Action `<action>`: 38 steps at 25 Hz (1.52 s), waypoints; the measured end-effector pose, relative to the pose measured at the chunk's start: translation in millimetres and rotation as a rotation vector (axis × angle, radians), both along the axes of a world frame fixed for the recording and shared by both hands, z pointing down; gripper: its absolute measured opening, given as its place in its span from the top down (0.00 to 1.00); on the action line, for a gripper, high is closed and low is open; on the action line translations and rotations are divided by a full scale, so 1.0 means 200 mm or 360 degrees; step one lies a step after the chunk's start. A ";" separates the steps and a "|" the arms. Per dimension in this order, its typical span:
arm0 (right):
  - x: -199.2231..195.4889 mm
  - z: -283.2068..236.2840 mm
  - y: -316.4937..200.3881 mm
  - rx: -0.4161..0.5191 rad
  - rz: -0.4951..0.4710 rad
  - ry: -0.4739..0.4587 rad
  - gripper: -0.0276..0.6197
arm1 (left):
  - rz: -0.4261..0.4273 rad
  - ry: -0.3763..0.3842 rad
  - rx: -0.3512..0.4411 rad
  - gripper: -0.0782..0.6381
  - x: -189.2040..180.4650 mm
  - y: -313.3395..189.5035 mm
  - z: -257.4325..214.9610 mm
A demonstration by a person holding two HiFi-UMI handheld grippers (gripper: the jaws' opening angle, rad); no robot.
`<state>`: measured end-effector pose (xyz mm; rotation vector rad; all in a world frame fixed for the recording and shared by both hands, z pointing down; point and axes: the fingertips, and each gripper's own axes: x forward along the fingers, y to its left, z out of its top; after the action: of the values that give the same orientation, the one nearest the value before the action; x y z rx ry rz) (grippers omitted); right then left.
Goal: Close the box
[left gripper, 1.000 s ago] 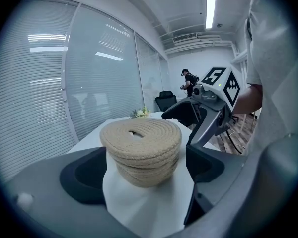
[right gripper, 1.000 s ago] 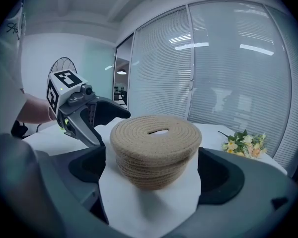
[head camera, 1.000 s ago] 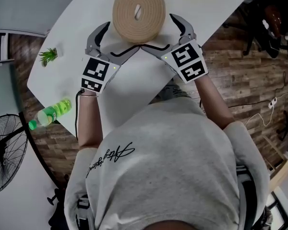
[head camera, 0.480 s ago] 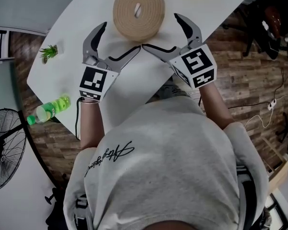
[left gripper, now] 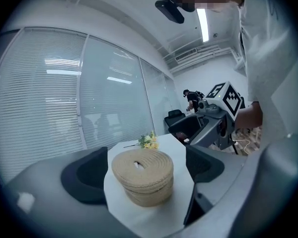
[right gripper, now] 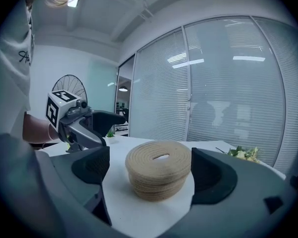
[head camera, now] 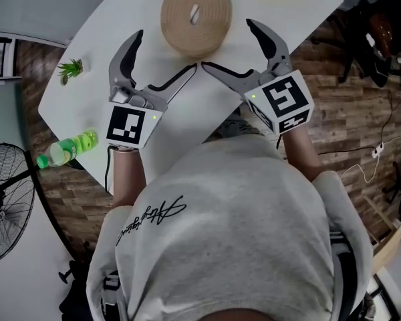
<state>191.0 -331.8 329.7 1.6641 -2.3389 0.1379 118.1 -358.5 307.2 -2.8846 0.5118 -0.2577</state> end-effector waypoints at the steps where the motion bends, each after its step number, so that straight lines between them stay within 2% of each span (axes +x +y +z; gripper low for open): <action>1: 0.00 -0.01 0.01 0.0011 -0.0003 -0.0013 0.17 | -0.0007 0.0022 -0.0013 0.21 -0.01 0.01 -0.02; 6: -0.02 -0.06 0.04 0.0048 -0.0037 -0.0130 0.30 | -0.0006 0.0051 -0.0030 0.23 -0.02 0.05 -0.05; 11: -0.04 -0.10 0.05 0.0087 -0.0066 -0.0187 0.49 | 0.0011 0.0023 -0.0063 0.40 -0.04 0.06 -0.03; 15: -0.03 -0.11 0.07 0.0113 -0.0061 -0.0211 0.61 | 0.0006 0.0097 -0.0076 0.53 -0.04 0.08 -0.08; 17: -0.02 -0.12 0.07 0.0125 -0.0051 -0.0225 0.69 | 0.0015 0.0117 -0.0088 0.56 -0.04 0.08 -0.09; 22: -0.04 -0.12 0.07 0.0134 -0.0064 -0.0252 0.76 | 0.0016 0.0191 -0.0148 0.69 -0.06 0.08 -0.10; 25: -0.06 -0.13 0.07 0.0161 -0.0089 -0.0274 0.85 | 0.0000 0.0238 -0.0199 0.73 -0.07 0.07 -0.11; 30: -0.06 -0.14 0.08 0.0182 -0.0099 -0.0289 0.91 | 0.0021 0.0272 -0.0216 0.83 -0.08 0.08 -0.13; 34: -0.06 -0.15 0.09 0.0195 -0.0092 -0.0304 0.95 | 0.0046 0.0289 -0.0227 0.87 -0.07 0.10 -0.14; 38: -0.06 -0.15 0.09 0.0203 -0.0094 -0.0306 0.95 | 0.0062 0.0300 -0.0239 0.89 -0.07 0.11 -0.14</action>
<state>178.6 -314.0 299.4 1.7063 -2.5857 0.1459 104.0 -336.3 279.6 -3.0799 0.4855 -0.0183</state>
